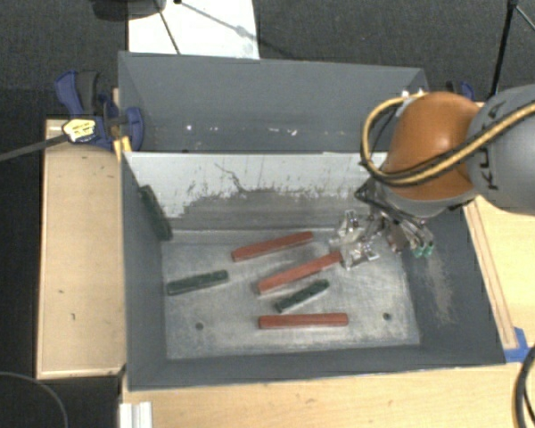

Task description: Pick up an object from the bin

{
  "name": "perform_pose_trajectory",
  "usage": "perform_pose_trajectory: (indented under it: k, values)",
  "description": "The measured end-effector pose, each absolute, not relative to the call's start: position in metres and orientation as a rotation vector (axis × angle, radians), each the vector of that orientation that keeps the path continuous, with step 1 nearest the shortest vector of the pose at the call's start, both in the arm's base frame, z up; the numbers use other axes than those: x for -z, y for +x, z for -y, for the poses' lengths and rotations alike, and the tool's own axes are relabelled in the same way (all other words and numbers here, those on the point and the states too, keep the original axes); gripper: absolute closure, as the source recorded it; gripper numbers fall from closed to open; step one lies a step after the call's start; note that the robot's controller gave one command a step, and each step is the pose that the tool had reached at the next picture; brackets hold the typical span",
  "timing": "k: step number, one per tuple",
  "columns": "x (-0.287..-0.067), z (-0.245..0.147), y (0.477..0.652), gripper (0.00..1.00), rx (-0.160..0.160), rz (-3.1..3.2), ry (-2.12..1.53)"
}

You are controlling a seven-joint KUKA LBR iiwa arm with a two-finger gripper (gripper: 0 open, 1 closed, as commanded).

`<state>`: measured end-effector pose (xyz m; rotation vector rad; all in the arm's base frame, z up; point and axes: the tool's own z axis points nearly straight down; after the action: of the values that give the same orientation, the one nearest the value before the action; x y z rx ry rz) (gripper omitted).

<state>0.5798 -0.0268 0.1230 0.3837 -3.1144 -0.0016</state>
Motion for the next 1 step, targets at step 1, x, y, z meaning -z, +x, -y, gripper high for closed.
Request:
perform_pose_trajectory:
  k: [1]
  values:
    - [-0.1909,0.0399,0.5822,1.0,0.002,3.114,0.403]
